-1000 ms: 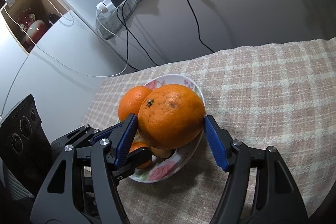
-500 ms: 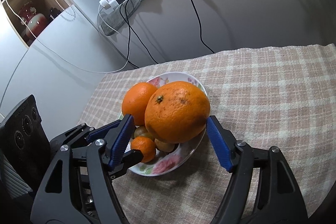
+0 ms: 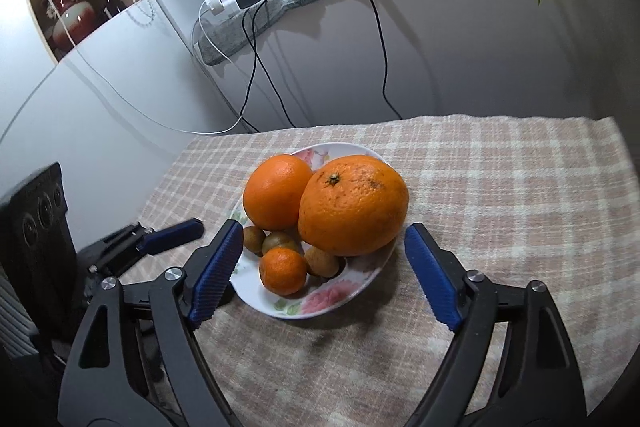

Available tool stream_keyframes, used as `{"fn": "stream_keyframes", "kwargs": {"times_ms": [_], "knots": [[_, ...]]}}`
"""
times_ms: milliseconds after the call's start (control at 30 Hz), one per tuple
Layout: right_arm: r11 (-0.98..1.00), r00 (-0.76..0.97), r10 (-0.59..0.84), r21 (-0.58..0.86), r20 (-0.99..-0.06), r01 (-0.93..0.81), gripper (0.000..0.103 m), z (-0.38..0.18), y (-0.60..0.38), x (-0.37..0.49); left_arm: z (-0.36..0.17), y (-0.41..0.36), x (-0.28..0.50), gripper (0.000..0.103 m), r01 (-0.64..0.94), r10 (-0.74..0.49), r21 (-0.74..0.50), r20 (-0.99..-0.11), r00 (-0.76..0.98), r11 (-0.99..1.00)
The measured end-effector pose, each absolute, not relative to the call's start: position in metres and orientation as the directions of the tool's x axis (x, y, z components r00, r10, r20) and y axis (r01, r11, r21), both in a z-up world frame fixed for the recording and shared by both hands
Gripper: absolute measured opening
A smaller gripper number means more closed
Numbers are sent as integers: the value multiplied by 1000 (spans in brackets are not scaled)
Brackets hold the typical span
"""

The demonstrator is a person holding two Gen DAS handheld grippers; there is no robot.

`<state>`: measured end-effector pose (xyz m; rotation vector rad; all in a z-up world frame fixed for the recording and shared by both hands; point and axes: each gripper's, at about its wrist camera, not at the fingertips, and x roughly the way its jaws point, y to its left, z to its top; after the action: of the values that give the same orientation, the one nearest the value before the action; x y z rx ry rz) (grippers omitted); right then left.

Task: Organize fruits

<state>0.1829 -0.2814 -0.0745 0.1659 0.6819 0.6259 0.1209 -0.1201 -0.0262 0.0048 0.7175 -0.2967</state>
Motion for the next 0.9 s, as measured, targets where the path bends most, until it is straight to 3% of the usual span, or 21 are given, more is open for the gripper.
{"fn": "stream_keyframes", "kwargs": {"times_ms": [300,433,900], "knots": [[876,724,473,179,-502,-448,92,-66,-282,137,-19,-109,101,80,237,-248,-102,-628,738,966],[894,758,439,152,-481,-422,101,-64,-284,120,-19,-106,95,80,224,-239,-105,-629,739,969],[939,807,341,136,-482,-315,102,-74,-283,108,-18,-97,90,80,185,-216,-115,-631,745,976]]}}
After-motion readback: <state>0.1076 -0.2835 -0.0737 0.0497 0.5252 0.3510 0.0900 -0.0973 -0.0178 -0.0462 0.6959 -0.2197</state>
